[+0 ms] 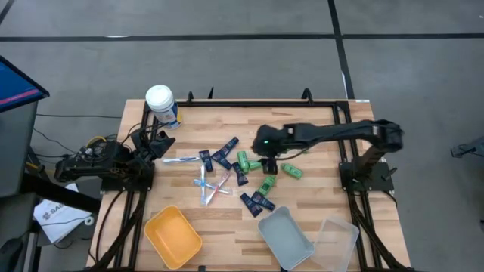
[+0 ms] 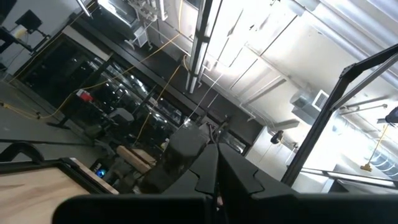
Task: Pick & Place Travel size toiletries
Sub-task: Put the green shampoo into the yellow bin
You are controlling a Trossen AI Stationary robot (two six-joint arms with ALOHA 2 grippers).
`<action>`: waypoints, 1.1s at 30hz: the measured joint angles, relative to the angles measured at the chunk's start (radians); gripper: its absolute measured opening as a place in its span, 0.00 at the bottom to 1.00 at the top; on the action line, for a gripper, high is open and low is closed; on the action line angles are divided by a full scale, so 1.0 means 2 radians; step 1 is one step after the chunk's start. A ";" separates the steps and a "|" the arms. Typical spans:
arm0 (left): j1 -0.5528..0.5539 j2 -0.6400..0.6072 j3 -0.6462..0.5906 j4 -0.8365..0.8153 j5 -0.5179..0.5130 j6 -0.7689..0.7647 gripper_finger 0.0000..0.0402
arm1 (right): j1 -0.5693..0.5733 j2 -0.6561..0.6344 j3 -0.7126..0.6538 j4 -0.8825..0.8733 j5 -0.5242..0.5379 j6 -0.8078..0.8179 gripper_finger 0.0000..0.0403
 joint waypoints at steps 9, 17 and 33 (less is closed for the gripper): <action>0.000 0.015 0.000 0.000 -0.002 0.004 0.00 | 0.004 0.099 0.053 -0.059 -0.002 -0.043 0.59; 0.000 0.062 0.000 0.001 -0.001 0.002 0.00 | -0.009 0.144 0.051 -0.093 0.000 -0.051 0.59; 0.000 0.095 0.000 0.032 0.000 0.001 0.00 | -0.037 0.152 0.050 -0.082 0.016 -0.085 0.27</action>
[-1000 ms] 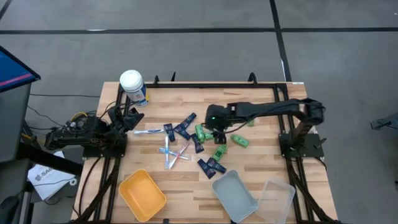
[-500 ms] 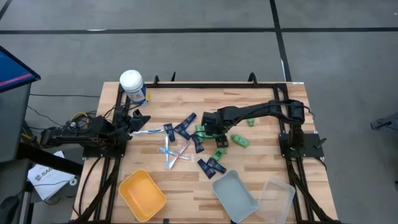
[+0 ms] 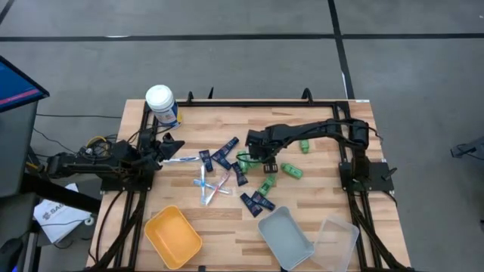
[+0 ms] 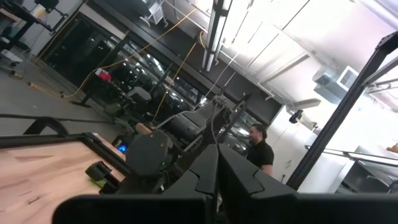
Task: Pick & Place Travel size toiletries
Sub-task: Put the green shampoo into the yellow bin
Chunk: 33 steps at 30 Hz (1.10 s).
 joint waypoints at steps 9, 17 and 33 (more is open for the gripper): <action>0.000 0.000 0.000 0.005 -0.002 0.000 0.00 | 0.001 -0.010 -0.003 0.002 -0.020 0.000 0.08; 0.000 0.000 0.000 0.008 -0.002 0.000 0.00 | 0.001 -0.025 -0.002 -0.016 -0.027 0.000 0.08; 0.000 0.000 0.000 0.010 -0.004 -0.001 0.00 | -0.020 -0.047 -0.001 0.012 -0.013 -0.128 0.57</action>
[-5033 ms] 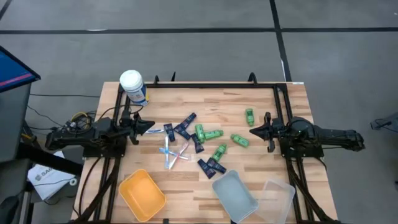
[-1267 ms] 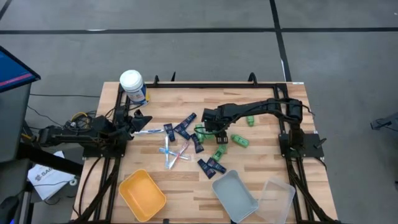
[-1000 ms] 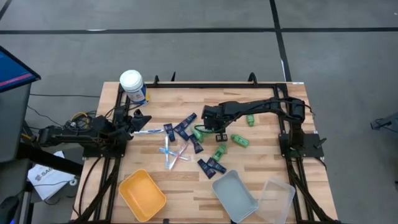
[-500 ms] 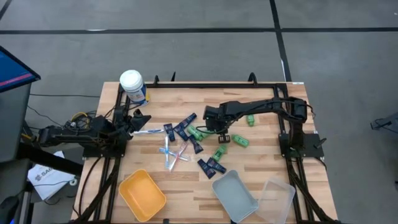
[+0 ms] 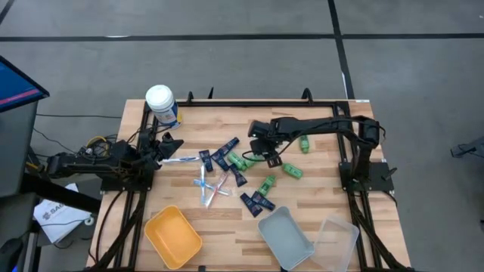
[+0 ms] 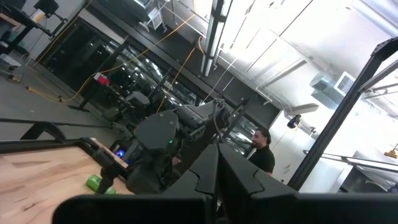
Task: Pick & Place Travel size toiletries
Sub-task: Put the green shampoo into the yellow bin
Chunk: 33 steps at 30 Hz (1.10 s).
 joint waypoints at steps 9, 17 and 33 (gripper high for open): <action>0.000 0.004 0.000 0.002 -0.002 -0.002 0.00 | 0.001 0.057 0.003 0.030 -0.014 -0.013 0.51; -0.001 0.023 0.000 0.007 0.000 -0.013 0.00 | 0.004 0.071 0.003 0.025 -0.018 0.008 0.39; -0.001 0.039 0.000 0.018 0.000 -0.014 0.00 | 0.008 0.071 0.003 0.005 -0.015 0.123 0.24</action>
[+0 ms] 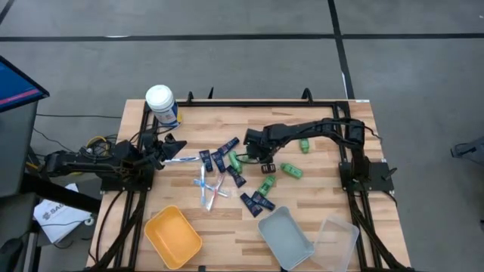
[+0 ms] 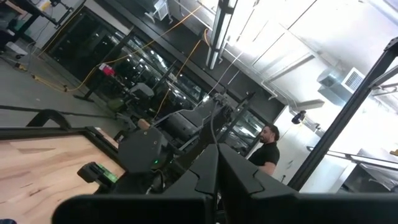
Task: Pick & Place Travel size toiletries
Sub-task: Put the green shampoo into the yellow bin
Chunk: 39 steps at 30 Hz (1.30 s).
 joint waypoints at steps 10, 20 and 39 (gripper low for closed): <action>0.000 0.000 0.000 0.003 -0.001 0.000 0.00 | -0.009 -0.045 0.021 -0.034 -0.025 0.046 0.56; 0.000 0.000 0.000 0.002 0.018 0.002 0.05 | -0.013 -0.049 0.049 0.010 -0.026 -0.110 0.61; 0.000 0.014 0.000 0.003 0.020 -0.013 0.62 | -0.023 0.032 0.051 0.038 -0.029 -0.126 0.65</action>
